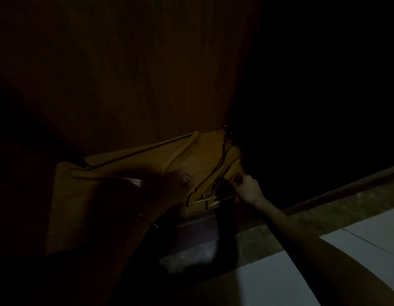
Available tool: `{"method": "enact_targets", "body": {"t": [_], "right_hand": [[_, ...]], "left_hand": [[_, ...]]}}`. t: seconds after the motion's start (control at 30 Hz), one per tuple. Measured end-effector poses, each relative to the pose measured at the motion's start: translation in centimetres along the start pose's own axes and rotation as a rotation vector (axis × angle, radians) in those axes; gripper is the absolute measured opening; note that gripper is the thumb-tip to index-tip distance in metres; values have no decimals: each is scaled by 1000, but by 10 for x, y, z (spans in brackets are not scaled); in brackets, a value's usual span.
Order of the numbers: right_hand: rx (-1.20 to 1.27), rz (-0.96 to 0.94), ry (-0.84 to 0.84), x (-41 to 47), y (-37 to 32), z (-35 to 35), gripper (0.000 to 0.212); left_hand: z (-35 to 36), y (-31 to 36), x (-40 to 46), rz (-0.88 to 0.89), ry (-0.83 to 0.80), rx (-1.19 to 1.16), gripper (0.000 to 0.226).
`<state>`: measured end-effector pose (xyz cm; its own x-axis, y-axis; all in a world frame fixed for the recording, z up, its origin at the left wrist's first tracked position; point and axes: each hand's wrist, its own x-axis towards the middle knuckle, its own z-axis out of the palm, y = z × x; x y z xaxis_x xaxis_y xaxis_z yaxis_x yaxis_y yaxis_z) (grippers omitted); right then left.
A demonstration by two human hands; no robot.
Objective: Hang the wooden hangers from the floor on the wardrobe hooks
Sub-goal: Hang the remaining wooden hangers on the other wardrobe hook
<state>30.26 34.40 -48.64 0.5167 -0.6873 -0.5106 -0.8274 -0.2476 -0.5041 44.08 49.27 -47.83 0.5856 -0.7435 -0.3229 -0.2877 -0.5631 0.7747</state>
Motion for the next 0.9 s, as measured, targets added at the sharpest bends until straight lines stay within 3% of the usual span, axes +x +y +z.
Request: {"method": "enact_targets", "body": {"t": [0.1,0.17,0.33,0.47,0.63,0.77,0.83,0.9], "right_hand": [[44,-3,101,41,20,17,30],[57,-11,138,63,28,25,31],[2,11,108,81,33,43,34],[-107,-61,55,76,29,51,36],[-146,-153,69,78,22,51,45],[-109,-165,221,83,16,41,39],[-96,-159,282,80,9,36,41],[-90,-191,306,78,2,33,41]], "left_hand": [[42,-32,43,2,64,-22,28],[65,-42,66,12,22,-17,31],[96,-49,92,49,-126,82,53],[105,-56,93,22,-134,293,52],[96,-62,82,-42,29,345,43],[58,-78,67,103,221,357,79],[39,-83,61,176,299,418,78],[23,-80,53,107,274,433,73]]}}
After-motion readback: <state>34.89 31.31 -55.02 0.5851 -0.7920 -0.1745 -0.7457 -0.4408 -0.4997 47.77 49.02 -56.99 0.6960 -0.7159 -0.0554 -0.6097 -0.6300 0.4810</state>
